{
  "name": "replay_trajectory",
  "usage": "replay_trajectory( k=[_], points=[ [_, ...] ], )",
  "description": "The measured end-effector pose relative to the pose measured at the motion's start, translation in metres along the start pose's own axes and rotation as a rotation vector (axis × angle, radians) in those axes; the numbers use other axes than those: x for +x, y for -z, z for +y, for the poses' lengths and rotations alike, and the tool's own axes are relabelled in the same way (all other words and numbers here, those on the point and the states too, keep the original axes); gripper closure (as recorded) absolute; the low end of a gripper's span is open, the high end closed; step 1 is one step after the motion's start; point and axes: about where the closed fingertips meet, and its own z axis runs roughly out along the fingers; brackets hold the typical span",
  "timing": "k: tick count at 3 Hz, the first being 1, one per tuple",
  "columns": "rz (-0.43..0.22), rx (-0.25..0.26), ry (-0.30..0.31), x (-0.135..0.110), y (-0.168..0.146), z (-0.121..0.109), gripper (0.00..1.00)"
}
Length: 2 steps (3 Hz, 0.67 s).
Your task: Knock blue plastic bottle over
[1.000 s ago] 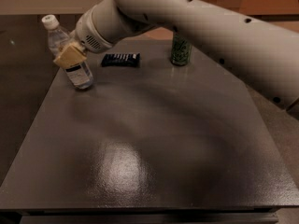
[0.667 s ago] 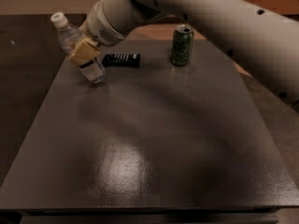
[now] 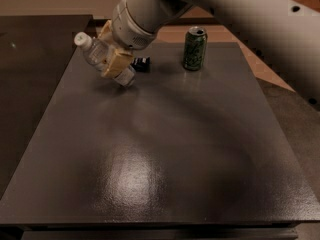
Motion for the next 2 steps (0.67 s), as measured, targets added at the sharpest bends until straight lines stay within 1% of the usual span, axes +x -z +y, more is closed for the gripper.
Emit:
replay_trajectory(
  k=[1, 2],
  points=[
    [0.029, -0.025, 0.187, 0.009, 0.012, 0.013, 1.00],
    [0.062, -0.034, 0.382, 0.008, 0.021, 0.027, 1.00]
  ],
)
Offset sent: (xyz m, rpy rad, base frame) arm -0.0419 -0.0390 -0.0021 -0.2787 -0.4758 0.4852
